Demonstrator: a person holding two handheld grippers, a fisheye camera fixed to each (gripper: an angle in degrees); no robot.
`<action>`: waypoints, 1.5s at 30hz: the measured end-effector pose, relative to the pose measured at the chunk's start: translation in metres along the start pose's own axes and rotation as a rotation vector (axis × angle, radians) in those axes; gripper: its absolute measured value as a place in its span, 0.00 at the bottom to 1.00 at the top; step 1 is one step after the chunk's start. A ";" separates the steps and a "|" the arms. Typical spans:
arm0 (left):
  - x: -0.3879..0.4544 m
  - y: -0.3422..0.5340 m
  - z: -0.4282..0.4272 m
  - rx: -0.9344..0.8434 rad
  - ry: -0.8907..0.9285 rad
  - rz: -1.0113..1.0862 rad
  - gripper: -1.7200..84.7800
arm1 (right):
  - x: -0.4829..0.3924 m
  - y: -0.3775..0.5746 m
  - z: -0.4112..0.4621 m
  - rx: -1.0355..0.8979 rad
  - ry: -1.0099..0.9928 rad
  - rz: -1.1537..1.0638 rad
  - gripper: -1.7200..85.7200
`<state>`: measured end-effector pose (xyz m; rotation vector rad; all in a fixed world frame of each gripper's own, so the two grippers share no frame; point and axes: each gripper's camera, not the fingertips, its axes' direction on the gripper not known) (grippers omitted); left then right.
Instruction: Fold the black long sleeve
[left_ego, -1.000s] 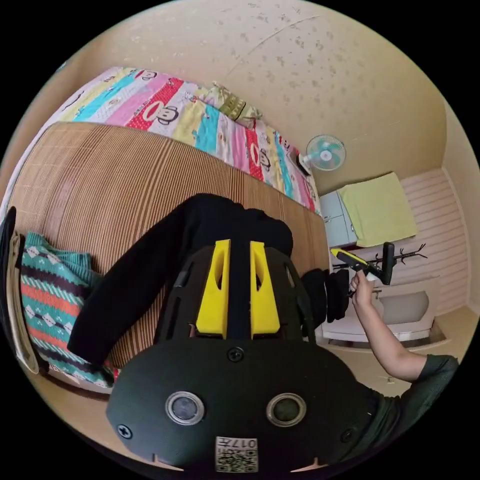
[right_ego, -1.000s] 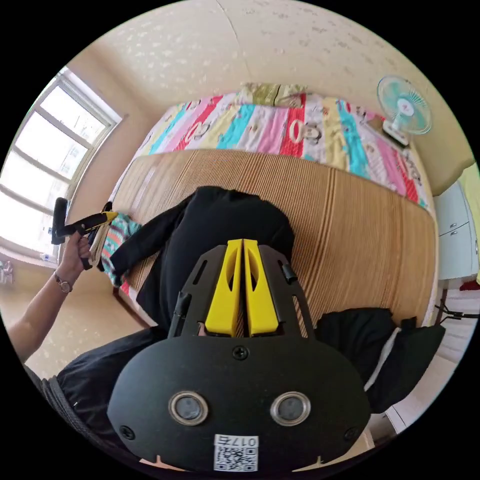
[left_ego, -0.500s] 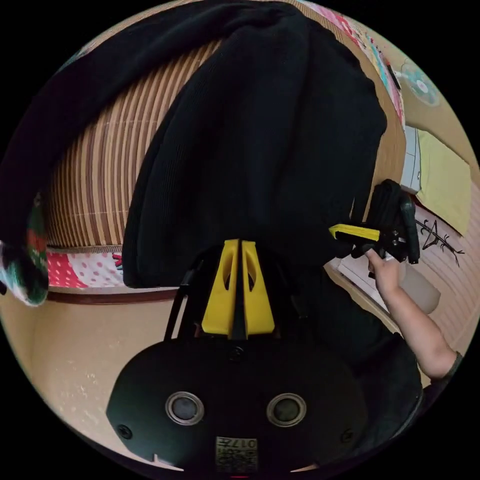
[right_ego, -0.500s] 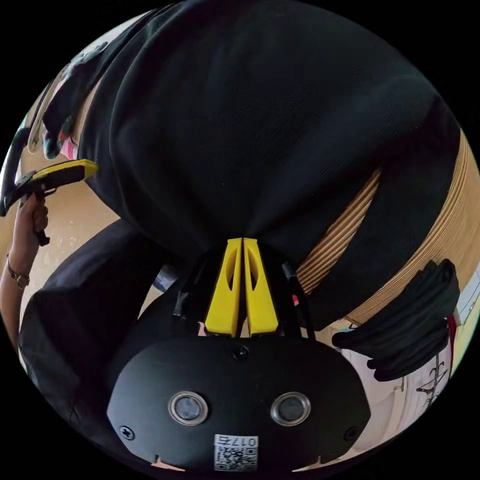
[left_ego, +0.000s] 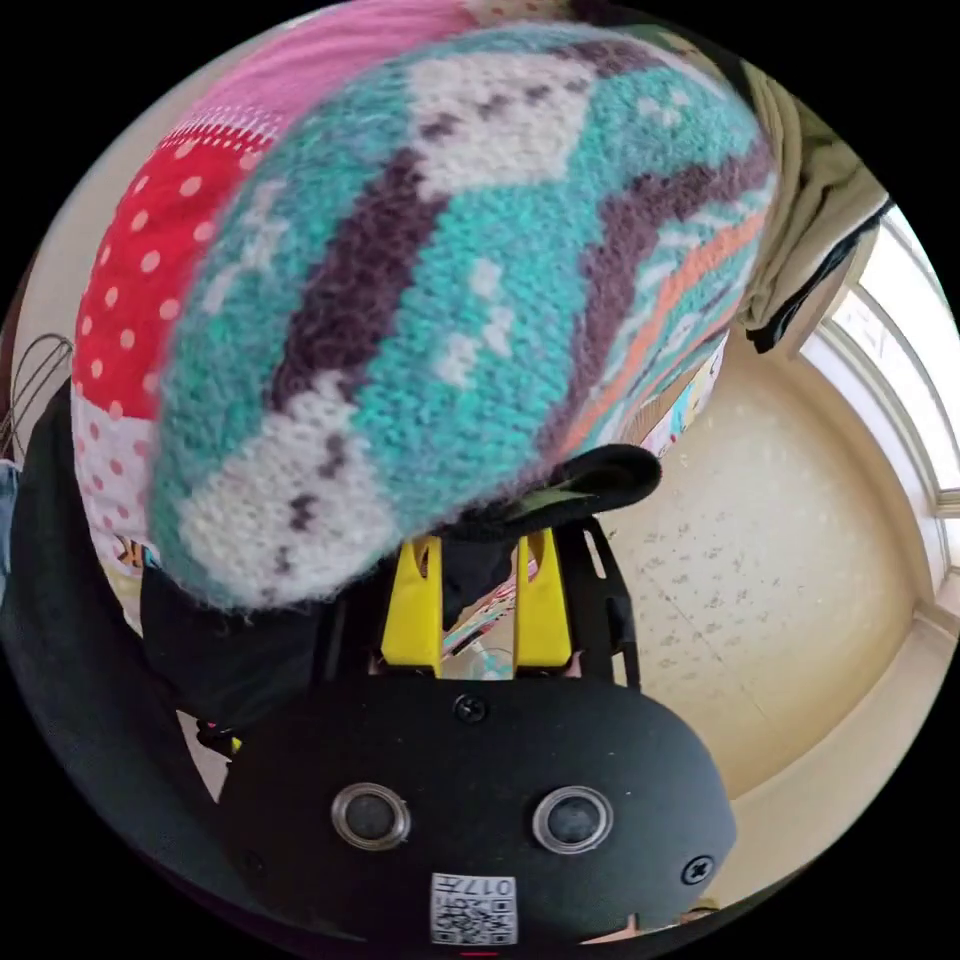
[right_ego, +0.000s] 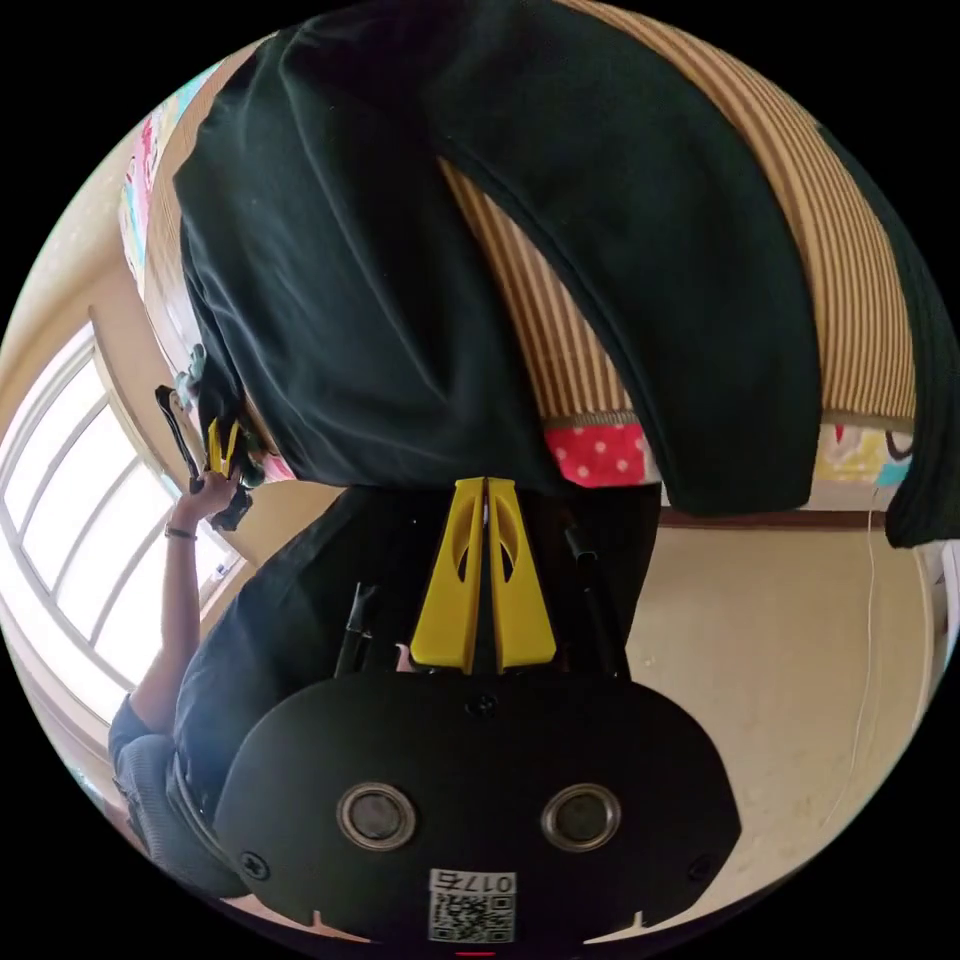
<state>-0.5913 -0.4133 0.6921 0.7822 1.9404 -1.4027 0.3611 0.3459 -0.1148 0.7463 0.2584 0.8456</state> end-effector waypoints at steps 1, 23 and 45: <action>0.004 0.003 -0.005 0.014 0.030 -0.026 0.09 | 0.010 0.009 -0.004 0.002 -0.013 0.013 0.02; 0.078 0.492 0.208 -1.164 -0.597 1.715 0.17 | 0.226 0.173 0.065 0.638 -1.724 0.773 0.16; -0.036 0.233 0.068 -0.974 -1.267 0.904 0.11 | 0.080 0.187 -0.192 1.215 -0.491 0.076 0.05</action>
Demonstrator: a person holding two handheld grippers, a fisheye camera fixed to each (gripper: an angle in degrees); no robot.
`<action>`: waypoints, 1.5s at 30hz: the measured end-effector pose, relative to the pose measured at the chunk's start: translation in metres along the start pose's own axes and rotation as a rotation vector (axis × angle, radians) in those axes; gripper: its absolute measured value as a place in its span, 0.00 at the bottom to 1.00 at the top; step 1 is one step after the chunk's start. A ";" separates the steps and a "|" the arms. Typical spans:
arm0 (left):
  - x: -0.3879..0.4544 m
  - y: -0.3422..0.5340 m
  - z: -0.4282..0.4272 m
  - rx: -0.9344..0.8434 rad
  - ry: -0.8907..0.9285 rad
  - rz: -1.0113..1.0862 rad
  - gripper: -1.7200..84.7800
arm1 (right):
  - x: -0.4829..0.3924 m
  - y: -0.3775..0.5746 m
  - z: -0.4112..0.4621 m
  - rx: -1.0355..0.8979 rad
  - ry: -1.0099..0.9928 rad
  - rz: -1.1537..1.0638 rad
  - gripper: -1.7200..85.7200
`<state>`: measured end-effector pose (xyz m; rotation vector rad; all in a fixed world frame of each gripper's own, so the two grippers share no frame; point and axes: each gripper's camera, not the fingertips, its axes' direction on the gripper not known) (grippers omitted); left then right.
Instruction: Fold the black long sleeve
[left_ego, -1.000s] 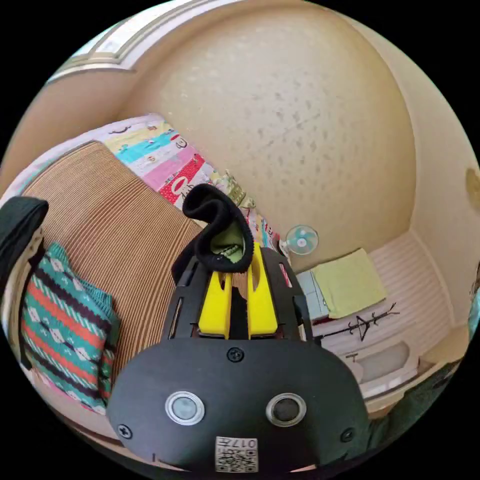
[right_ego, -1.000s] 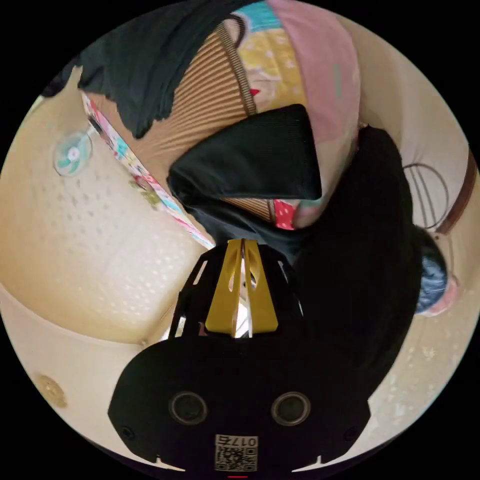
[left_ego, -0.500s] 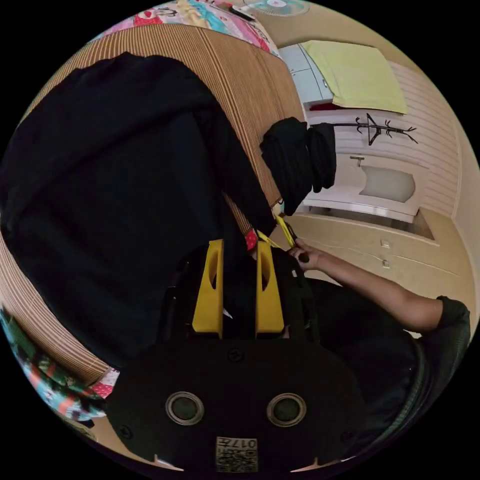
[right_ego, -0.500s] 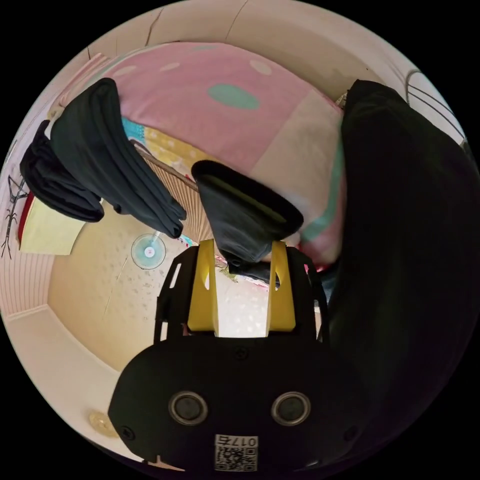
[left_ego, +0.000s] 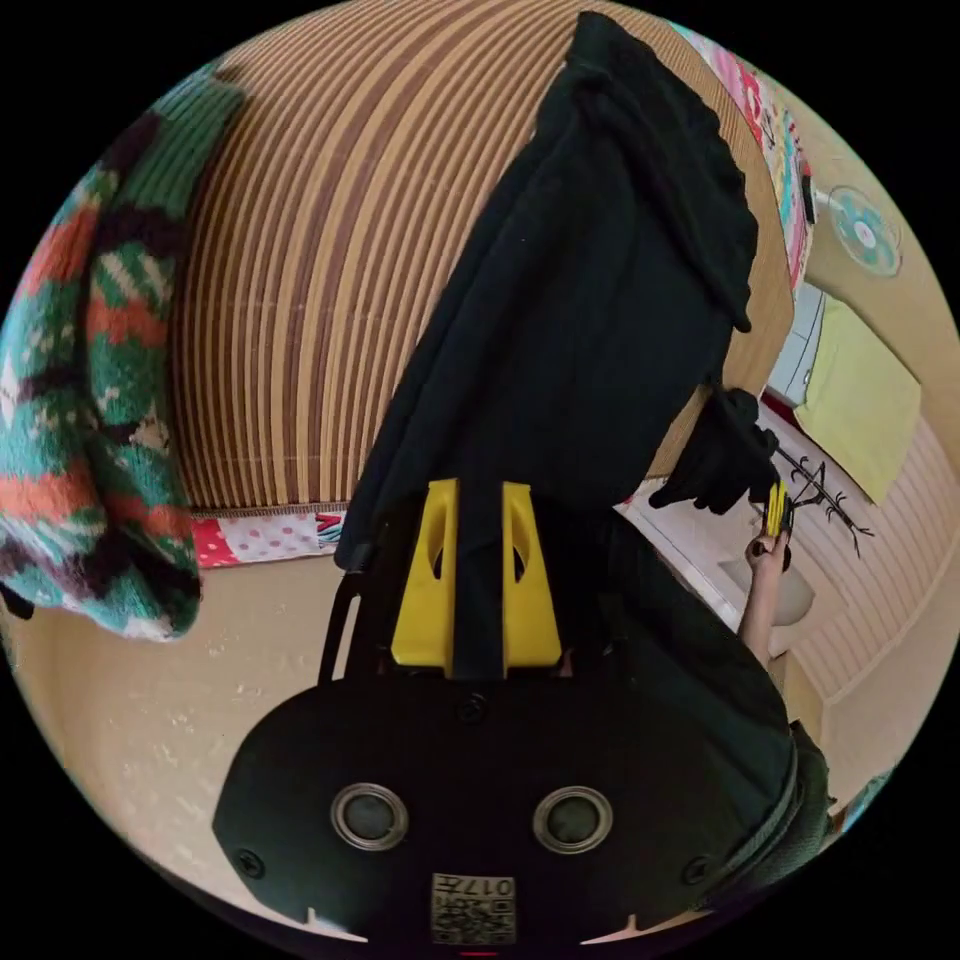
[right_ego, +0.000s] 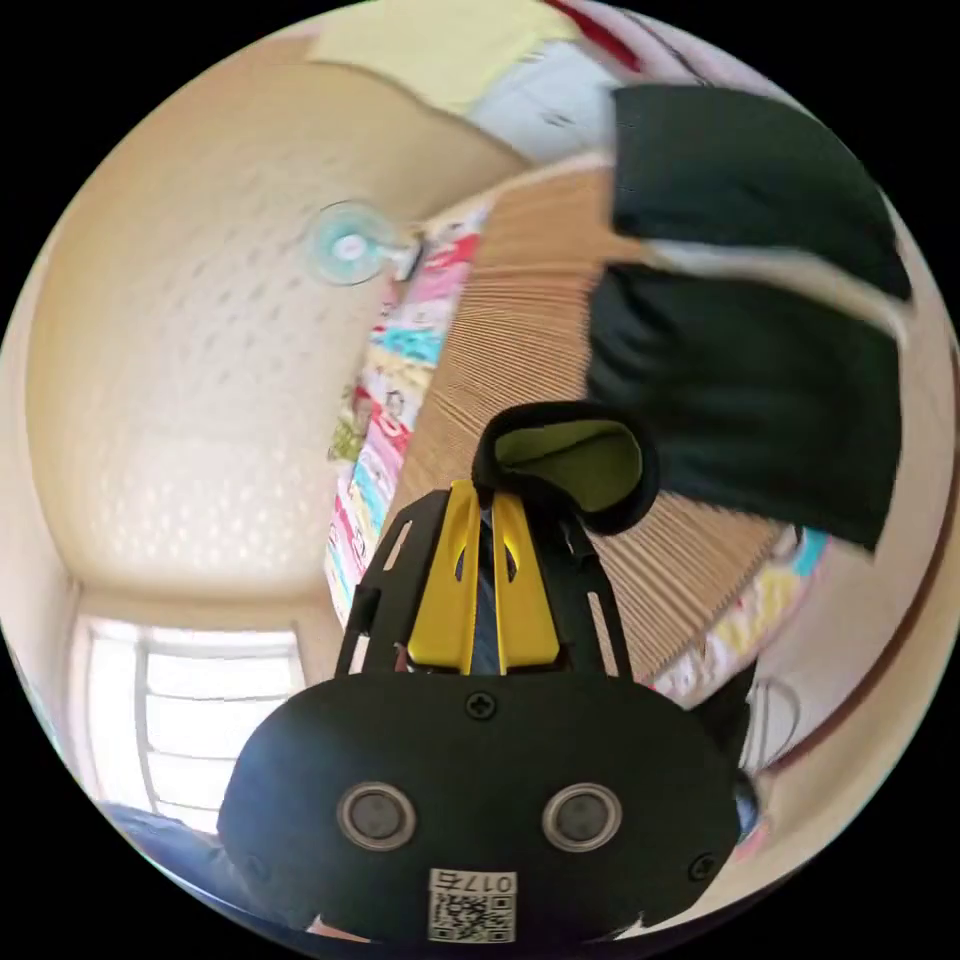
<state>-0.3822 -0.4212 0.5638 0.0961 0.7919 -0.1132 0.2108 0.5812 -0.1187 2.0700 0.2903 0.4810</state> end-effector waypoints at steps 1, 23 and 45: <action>-0.013 0.010 -0.002 0.027 0.039 -0.028 0.10 | -0.023 -0.003 0.004 0.005 -0.003 -0.068 0.05; -0.062 0.111 0.018 0.081 -0.281 0.104 0.19 | -0.013 0.291 0.250 -1.199 0.241 -0.426 0.08; -0.123 0.104 0.015 -0.333 -0.235 0.350 0.02 | 0.087 0.304 0.176 -1.507 0.048 -0.277 0.04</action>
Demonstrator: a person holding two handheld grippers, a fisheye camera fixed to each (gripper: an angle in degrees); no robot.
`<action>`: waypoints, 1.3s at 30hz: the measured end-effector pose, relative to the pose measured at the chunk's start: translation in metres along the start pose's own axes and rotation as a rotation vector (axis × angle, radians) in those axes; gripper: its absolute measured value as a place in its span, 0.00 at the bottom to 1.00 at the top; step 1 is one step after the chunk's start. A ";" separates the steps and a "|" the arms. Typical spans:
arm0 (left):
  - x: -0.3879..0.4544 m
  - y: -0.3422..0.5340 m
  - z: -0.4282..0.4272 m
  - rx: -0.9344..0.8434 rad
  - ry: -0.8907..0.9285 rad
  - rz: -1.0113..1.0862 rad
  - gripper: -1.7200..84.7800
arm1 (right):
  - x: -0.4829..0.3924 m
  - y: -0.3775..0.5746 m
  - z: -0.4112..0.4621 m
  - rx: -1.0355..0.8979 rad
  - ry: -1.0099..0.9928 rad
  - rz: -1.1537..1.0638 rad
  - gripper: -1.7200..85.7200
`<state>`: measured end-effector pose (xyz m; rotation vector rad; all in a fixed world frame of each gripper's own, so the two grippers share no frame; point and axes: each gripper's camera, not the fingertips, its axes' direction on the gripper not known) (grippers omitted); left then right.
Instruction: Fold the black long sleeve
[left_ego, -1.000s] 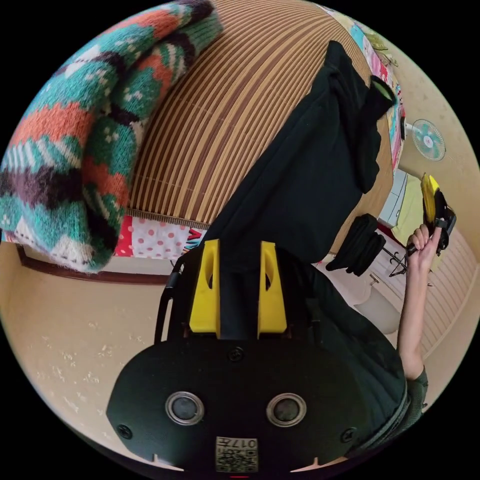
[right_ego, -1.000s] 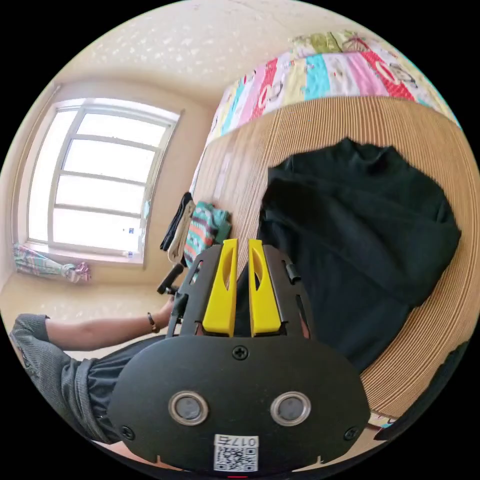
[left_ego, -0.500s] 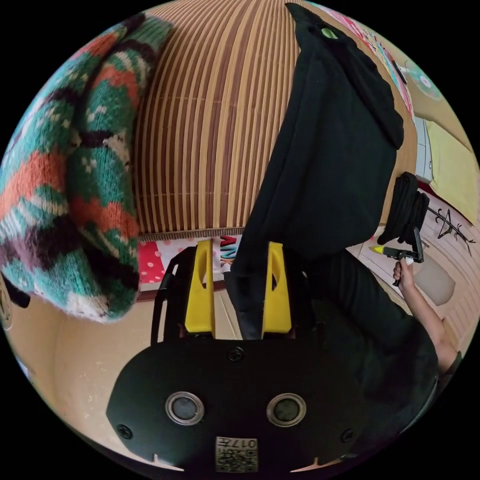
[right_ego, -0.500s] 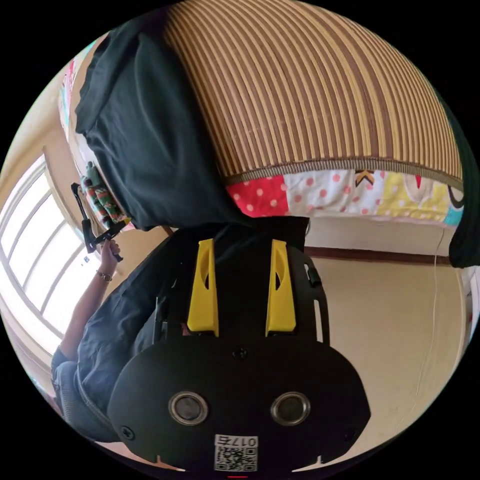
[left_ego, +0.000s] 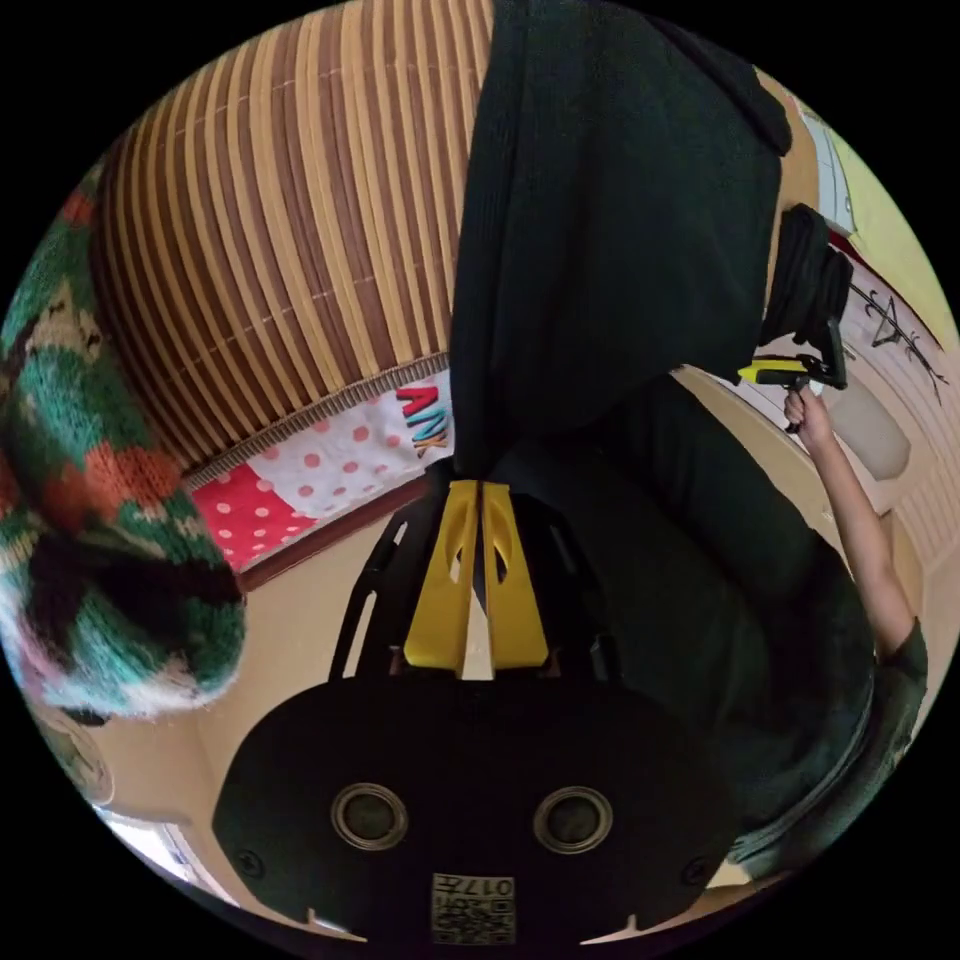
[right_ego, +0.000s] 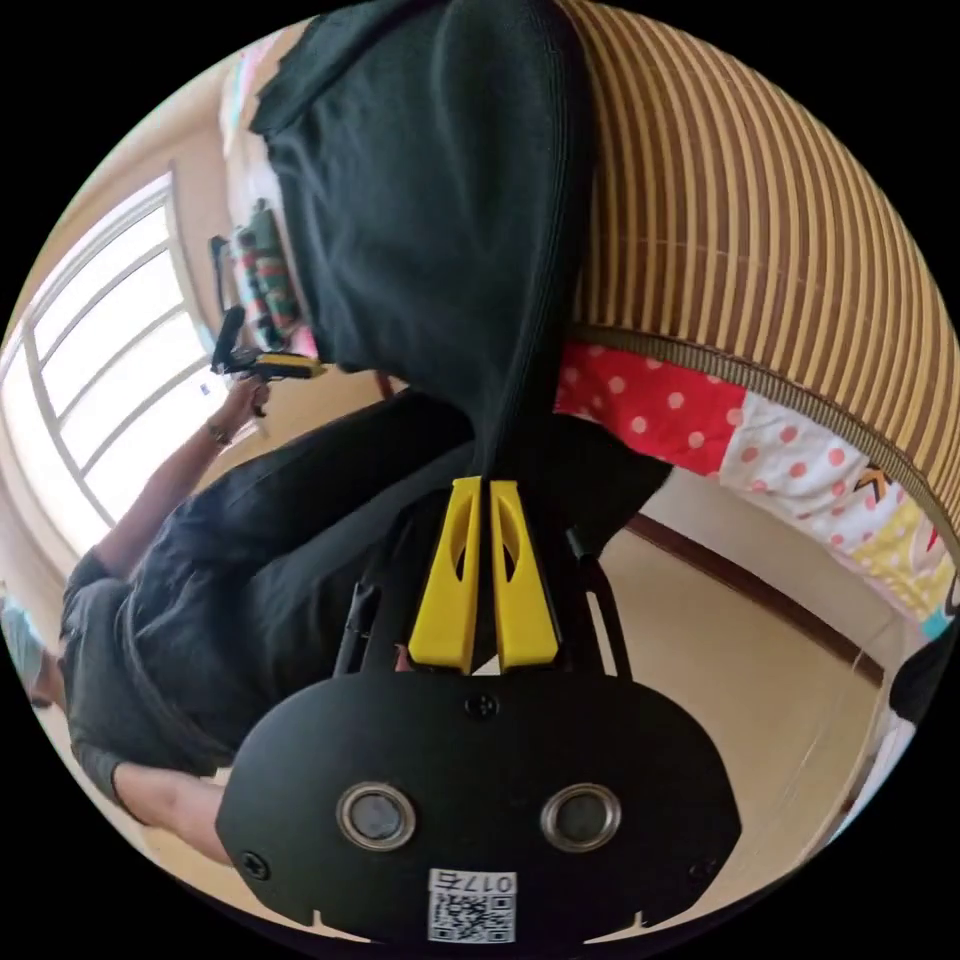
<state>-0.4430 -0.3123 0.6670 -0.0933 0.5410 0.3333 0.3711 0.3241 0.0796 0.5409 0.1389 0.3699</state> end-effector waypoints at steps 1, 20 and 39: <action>0.000 0.010 -0.007 0.004 0.110 0.106 0.02 | 0.000 0.009 -0.008 0.010 -0.074 -0.028 0.04; -0.104 0.060 -0.009 0.172 0.456 0.086 0.06 | 0.005 0.129 -0.091 0.382 -0.502 -0.188 0.03; -0.161 0.041 -0.162 0.943 0.993 0.096 0.07 | 0.043 0.063 -0.210 1.116 -0.925 0.076 0.03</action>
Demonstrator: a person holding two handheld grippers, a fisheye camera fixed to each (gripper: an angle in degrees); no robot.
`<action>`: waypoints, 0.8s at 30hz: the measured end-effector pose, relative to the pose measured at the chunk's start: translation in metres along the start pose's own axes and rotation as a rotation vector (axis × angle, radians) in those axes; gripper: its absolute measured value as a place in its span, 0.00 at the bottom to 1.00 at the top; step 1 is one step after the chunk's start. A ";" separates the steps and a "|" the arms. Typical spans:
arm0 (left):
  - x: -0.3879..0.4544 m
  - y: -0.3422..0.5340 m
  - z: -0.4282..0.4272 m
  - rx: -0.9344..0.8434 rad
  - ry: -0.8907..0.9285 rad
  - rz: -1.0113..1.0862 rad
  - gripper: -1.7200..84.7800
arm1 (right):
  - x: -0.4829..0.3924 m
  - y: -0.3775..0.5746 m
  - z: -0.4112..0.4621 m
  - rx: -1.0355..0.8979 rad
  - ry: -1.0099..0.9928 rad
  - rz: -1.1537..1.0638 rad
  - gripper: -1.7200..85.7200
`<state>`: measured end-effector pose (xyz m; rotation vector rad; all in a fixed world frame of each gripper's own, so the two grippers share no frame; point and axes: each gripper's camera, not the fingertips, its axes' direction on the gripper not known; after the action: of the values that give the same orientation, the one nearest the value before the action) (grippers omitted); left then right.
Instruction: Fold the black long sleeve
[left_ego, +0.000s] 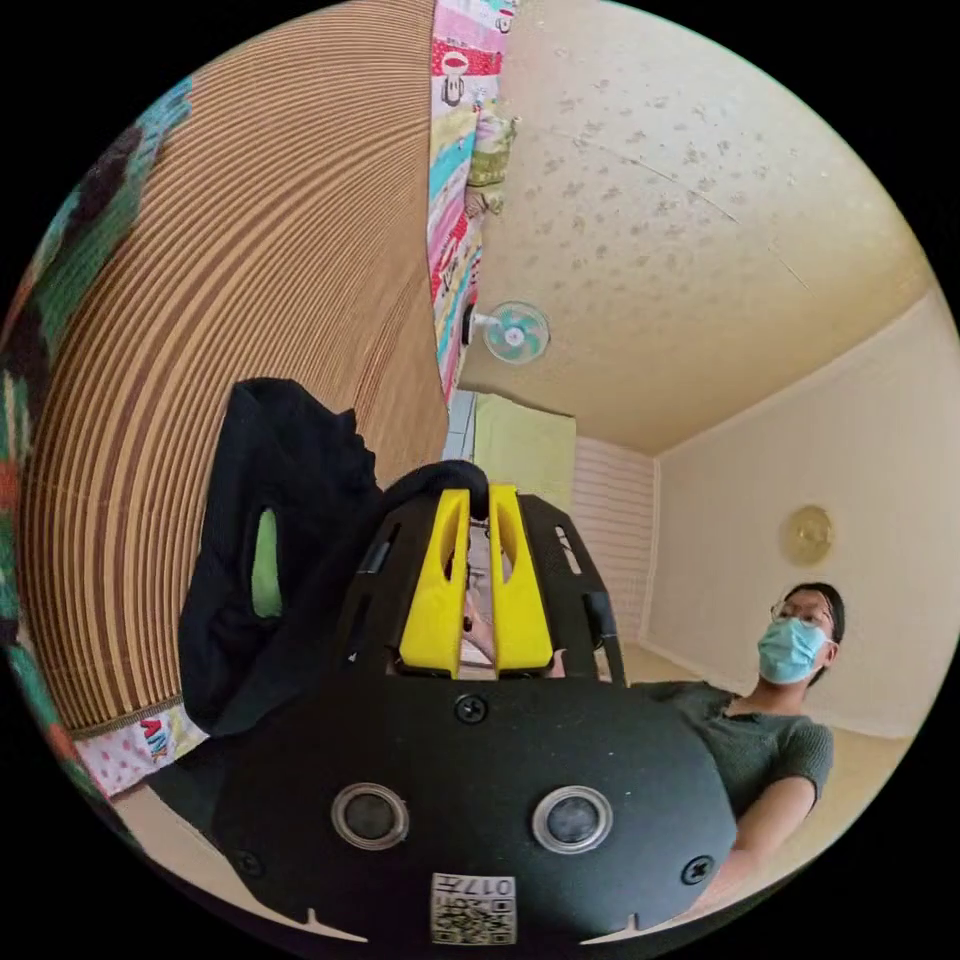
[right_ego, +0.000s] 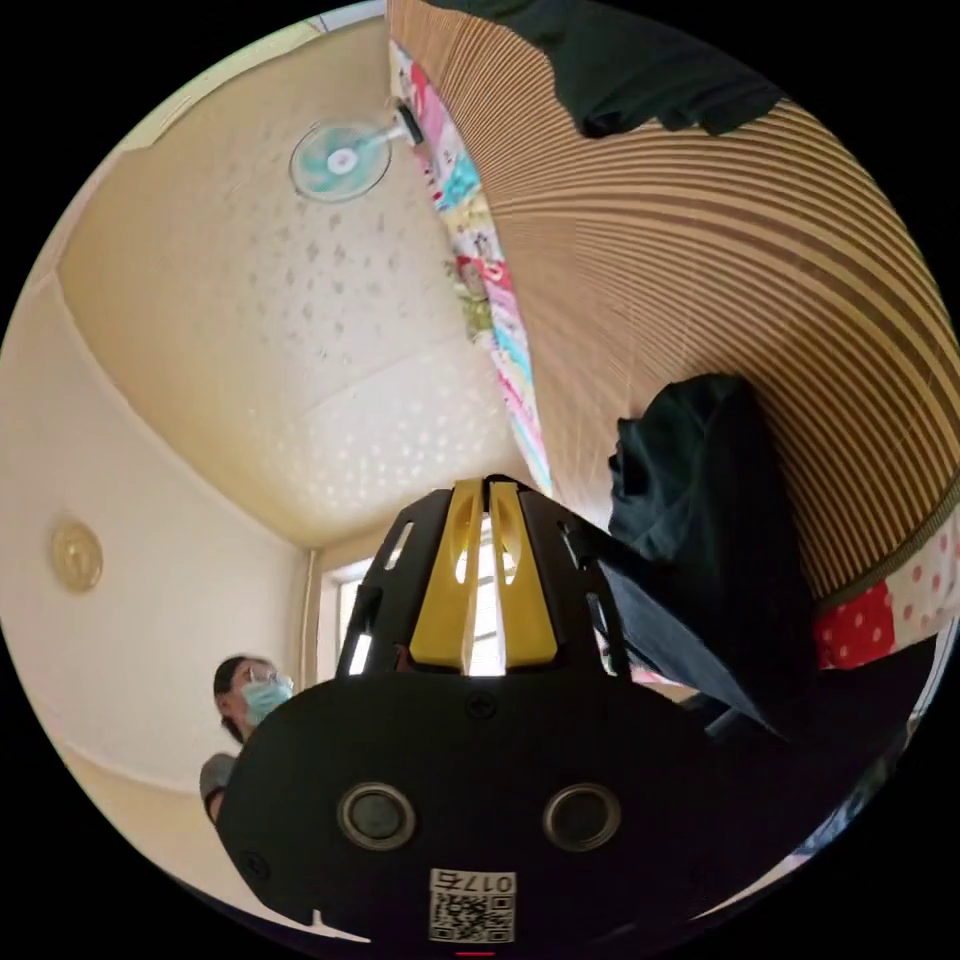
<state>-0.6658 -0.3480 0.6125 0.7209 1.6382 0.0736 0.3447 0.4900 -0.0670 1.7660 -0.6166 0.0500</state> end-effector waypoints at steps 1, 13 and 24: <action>-0.002 -0.016 0.009 0.002 -0.087 -0.012 0.09 | 0.000 -0.005 0.004 0.034 0.042 0.019 0.03; -0.095 0.016 0.045 -0.299 -0.701 -0.144 0.17 | -0.019 0.013 0.188 -0.516 0.650 -0.115 0.08; 0.023 0.051 0.170 -0.460 -0.779 0.195 0.09 | -0.045 0.070 0.463 -1.243 1.223 -0.288 0.23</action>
<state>-0.4901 -0.3550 0.5783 0.4597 0.7620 0.2648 0.1454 0.0741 -0.1572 0.3703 0.4767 0.4116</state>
